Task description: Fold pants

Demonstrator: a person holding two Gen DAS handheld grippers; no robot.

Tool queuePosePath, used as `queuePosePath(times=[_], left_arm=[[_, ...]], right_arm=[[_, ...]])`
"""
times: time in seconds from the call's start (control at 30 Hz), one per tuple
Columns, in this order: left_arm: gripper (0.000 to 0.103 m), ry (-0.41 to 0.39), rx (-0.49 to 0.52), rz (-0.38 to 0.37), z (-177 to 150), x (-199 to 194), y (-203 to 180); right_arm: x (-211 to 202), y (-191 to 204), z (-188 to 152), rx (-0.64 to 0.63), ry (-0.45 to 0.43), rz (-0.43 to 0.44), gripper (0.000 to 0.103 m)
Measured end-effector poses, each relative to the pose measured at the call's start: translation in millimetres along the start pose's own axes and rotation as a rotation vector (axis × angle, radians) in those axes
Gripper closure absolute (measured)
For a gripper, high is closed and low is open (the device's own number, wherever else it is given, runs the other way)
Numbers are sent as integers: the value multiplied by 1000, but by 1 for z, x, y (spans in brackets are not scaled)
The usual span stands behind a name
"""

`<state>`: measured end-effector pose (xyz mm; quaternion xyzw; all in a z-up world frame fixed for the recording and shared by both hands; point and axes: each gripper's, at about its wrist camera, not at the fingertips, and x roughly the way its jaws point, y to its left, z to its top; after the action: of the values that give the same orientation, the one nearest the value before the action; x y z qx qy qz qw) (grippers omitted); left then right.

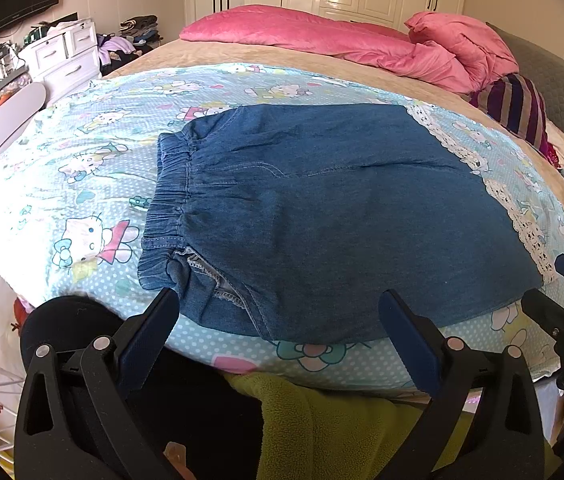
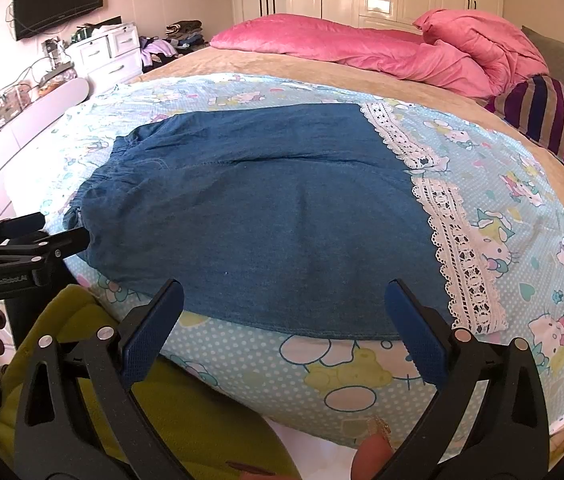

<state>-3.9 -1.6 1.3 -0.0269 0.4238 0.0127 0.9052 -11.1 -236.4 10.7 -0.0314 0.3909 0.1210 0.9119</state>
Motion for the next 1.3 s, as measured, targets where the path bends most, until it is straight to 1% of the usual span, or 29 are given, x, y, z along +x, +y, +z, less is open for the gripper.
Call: queuePosePath(times=[0.93, 1.13, 1.3], left_arm=[[4, -2, 3, 2, 1, -2, 0], [4, 9, 4, 0, 3, 0, -2], [4, 28, -3, -9, 6, 8, -2]], right_arm=[[4, 1, -3, 1, 8, -1, 8], [6, 3, 0, -3, 10, -4, 8], [10, 5, 9, -7, 6, 4, 8]])
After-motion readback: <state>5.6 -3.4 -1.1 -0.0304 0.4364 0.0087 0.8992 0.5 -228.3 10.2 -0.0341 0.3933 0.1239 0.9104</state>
